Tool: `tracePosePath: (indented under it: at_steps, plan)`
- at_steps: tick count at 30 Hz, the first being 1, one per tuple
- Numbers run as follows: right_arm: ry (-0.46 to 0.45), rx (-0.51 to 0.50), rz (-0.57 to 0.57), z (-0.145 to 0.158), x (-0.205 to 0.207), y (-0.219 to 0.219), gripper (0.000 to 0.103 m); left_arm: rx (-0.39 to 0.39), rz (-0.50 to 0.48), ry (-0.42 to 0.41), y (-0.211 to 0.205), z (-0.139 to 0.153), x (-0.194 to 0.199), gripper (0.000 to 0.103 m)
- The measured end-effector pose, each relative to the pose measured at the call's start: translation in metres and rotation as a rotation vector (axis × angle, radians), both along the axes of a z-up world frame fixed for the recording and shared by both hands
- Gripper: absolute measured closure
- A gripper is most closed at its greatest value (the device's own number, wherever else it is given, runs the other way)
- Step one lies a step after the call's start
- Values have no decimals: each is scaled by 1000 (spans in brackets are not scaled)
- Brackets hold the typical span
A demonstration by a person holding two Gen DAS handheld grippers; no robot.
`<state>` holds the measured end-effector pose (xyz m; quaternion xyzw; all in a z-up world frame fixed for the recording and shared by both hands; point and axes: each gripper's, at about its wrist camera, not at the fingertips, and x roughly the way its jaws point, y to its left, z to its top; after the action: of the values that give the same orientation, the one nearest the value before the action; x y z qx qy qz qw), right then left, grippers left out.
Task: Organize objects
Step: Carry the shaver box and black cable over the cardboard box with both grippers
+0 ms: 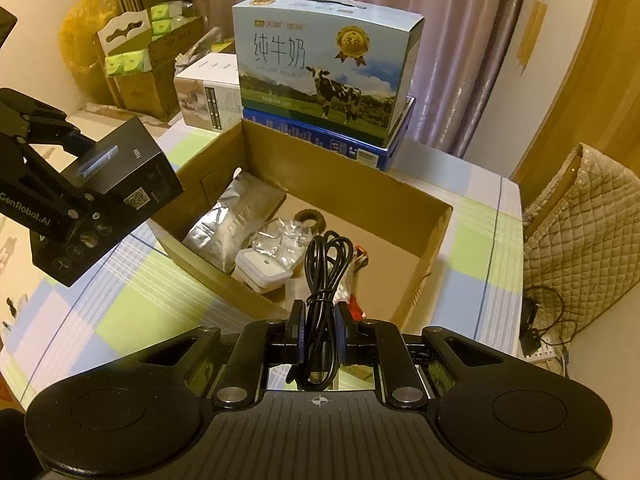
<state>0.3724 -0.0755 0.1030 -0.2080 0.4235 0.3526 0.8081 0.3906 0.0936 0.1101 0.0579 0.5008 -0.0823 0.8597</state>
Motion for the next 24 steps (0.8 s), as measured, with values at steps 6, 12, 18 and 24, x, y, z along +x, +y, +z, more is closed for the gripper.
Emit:
tracePosePath:
  at_steps: [6,12,18,24]
  plan:
    - [21,-6,-6,-8,20,11,92,-16,22,13,6,-6,20,28]
    - [41,-14,-21,-19,44,21,92,-25,45,13,4,-13,42,28]
    - [55,-22,-33,-31,63,31,92,-48,59,14,2,-21,66,28]
    - [74,-30,-40,-46,80,38,92,-47,64,20,-1,-33,84,27]
